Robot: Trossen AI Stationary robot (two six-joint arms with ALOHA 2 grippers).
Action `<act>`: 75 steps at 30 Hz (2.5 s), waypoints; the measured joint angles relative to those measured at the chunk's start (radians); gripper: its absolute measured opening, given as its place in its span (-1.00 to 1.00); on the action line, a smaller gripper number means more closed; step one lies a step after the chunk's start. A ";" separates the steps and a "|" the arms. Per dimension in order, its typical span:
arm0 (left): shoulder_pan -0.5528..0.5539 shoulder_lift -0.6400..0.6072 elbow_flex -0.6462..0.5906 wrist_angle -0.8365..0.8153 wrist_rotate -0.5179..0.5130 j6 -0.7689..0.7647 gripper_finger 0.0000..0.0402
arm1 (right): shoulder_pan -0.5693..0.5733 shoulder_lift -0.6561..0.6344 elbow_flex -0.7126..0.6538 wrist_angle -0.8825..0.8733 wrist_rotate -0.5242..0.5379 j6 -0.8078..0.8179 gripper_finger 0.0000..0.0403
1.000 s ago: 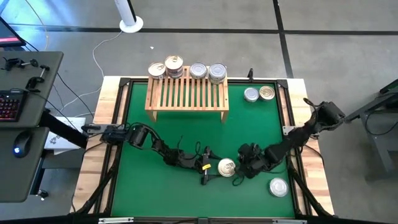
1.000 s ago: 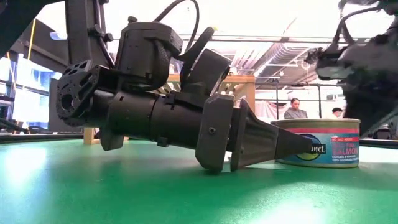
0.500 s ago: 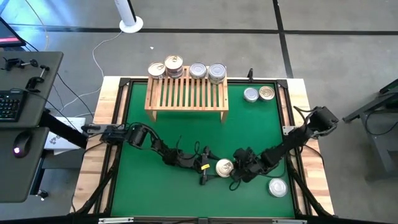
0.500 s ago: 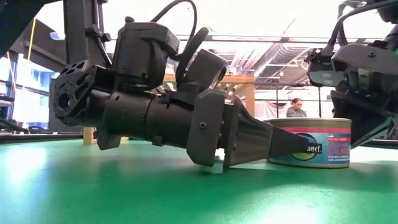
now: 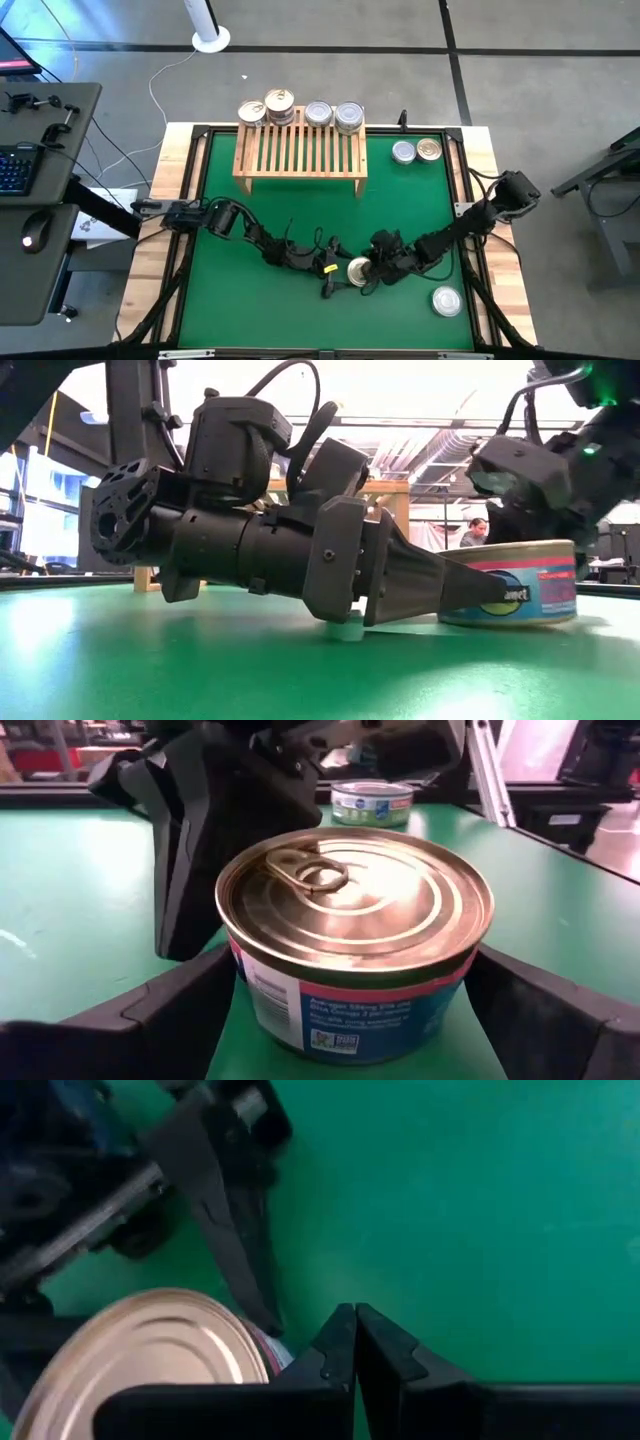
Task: Stack canned seafood by type on shelf
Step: Stack the blue pink tuna can on top of the left blue pink tuna can on the shelf
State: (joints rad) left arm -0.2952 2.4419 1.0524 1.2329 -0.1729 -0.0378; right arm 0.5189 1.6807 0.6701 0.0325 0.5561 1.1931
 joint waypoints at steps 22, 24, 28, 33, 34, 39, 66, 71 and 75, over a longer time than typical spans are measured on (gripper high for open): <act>-0.036 -0.029 0.008 -0.095 -0.105 0.019 0.80 | 0.185 -0.183 0.005 -0.332 0.011 0.086 -1.00; -0.041 -0.046 0.007 -0.128 -0.111 0.032 0.80 | 0.209 -0.180 0.005 -0.302 0.011 0.085 -1.00; -0.049 -0.082 0.007 -0.209 -0.133 0.039 0.79 | 0.226 -0.148 0.004 -0.248 0.026 0.081 -1.00; -0.054 -0.114 0.006 -0.292 -0.147 0.033 0.79 | 0.197 -0.072 0.003 -0.137 0.037 0.015 -1.00; -0.055 -0.115 0.005 -0.291 -0.148 0.029 0.79 | 0.189 -0.060 0.002 -0.114 0.037 -0.003 -1.00; -0.056 -0.117 0.003 -0.296 -0.148 0.015 0.80 | 0.158 -0.044 0.001 -0.059 0.016 -0.051 -1.00; -0.060 -0.113 0.044 -0.317 -0.159 -0.069 0.94 | 0.110 -0.042 0.001 -0.022 -0.007 -0.076 -1.00; -0.060 -0.113 0.044 -0.310 -0.164 -0.077 0.94 | 0.109 -0.042 0.001 -0.021 -0.004 -0.076 -1.00; -0.059 -0.113 0.046 -0.311 -0.169 -0.084 0.94 | 0.107 -0.042 0.002 -0.021 0.004 -0.074 -1.00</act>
State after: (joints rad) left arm -0.3541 2.3287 1.0980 0.9217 -0.3421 -0.1219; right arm 0.6258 1.6386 0.6716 0.0116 0.5605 1.1193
